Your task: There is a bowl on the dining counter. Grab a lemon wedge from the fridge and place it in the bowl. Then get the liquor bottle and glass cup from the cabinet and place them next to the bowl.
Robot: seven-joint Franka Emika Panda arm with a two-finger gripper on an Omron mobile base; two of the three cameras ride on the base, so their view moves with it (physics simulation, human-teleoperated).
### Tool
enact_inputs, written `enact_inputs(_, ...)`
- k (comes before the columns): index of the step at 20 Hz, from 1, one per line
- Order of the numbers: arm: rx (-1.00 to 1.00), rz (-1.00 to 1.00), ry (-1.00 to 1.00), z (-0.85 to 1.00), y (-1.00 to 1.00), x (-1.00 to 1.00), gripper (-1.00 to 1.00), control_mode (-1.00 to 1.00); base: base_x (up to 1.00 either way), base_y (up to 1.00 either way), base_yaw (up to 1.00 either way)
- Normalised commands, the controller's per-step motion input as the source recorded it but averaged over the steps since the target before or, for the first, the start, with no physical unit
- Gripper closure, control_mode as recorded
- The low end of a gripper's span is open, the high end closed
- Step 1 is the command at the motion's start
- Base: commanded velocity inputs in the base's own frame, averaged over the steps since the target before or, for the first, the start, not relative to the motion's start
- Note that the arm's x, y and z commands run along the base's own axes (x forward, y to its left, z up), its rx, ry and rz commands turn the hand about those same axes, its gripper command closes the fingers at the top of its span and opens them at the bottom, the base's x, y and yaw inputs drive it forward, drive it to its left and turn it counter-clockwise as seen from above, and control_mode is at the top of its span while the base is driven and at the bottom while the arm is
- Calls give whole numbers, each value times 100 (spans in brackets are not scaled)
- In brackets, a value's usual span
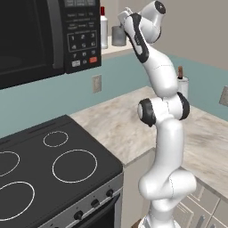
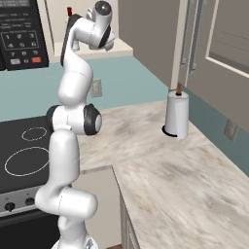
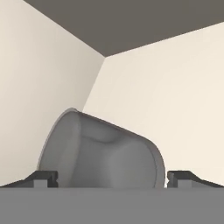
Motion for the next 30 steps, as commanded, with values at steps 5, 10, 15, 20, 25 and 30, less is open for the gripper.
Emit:
enact_inputs(5,0,0,2,-39,0,-3,-100,-100,0,0,0)
enact_inputs(10,0,0,1,-36,0,-12,-100,-100,0,0,0)
enact_inputs(15,0,0,0,-32,0,-25,100,-100,0,0,0)
enact_inputs(20,0,0,0,-26,0,-9,100,-100,0,0,0)
enact_inputs(25,0,0,0,-14,0,-1,100,-100,0,0,0)
enact_inputs(30,0,0,-3,-1,0,-13,100,-100,0,0,0)
